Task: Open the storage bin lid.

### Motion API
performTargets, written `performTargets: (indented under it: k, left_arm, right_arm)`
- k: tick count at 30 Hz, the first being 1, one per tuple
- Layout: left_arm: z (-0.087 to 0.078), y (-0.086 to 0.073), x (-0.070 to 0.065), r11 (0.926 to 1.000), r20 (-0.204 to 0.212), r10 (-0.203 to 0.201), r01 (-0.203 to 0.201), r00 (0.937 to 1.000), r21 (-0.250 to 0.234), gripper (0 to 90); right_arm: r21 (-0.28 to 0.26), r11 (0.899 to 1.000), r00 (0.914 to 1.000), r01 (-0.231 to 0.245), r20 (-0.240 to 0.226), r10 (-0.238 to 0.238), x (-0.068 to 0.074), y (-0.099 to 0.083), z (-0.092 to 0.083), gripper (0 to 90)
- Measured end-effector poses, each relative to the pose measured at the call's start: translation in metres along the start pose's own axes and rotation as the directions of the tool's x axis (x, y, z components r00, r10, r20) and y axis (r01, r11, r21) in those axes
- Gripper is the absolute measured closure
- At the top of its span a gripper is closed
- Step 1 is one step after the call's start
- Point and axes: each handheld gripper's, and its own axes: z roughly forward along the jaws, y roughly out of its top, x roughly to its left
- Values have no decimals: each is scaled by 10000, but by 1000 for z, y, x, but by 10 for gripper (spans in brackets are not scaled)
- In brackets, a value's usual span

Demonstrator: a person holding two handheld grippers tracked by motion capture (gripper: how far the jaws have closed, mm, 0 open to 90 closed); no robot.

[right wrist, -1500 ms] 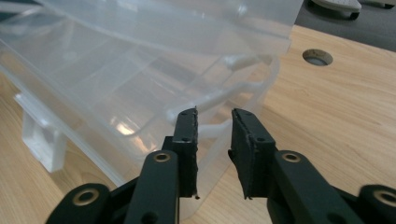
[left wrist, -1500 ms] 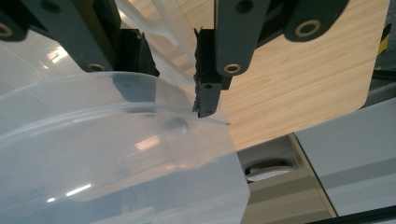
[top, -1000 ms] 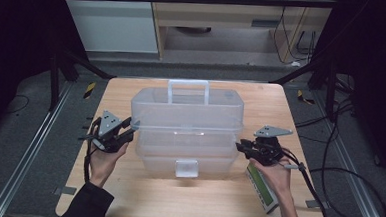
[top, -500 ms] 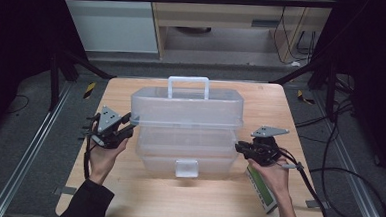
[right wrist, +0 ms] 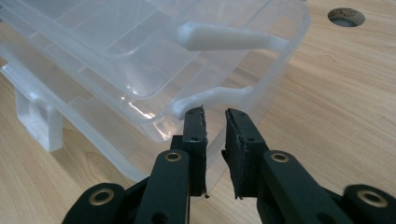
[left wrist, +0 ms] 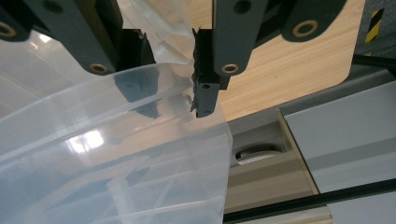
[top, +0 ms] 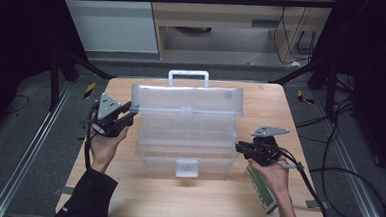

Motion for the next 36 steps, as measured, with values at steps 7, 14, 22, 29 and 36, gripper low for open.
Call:
performTargets:
  k: [7, 14, 22, 29, 36]
  left_arm:
    - [6, 10, 4, 10000, -146, -14, 14, 9999, 4, 708]
    - [13, 20, 8, 10000, -259, 25, -27, 9997, -73, 722]
    - [21, 31, 11, 9998, -528, 181, -181, 9984, 8, 737]
    - [29, 37, 16, 9999, -461, -127, 128, 9989, 11, 746]
    - [35, 42, 19, 9998, -605, -198, 194, 9980, -69, 754]
  right_arm:
    - [-4, 10000, 10000, 43, -7, -43, 0, 0, 0, 785]
    - [21, 9999, 9999, 108, 54, -109, 0, 0, 0, 786]
    - [50, 9999, 9999, 96, 27, -97, 0, 1, 0, 785]
    - [56, 9999, 9999, 101, 23, -101, 0, 1, 0, 784]
    - [47, 9999, 9999, 124, 5, -124, 0, 1, 0, 784]
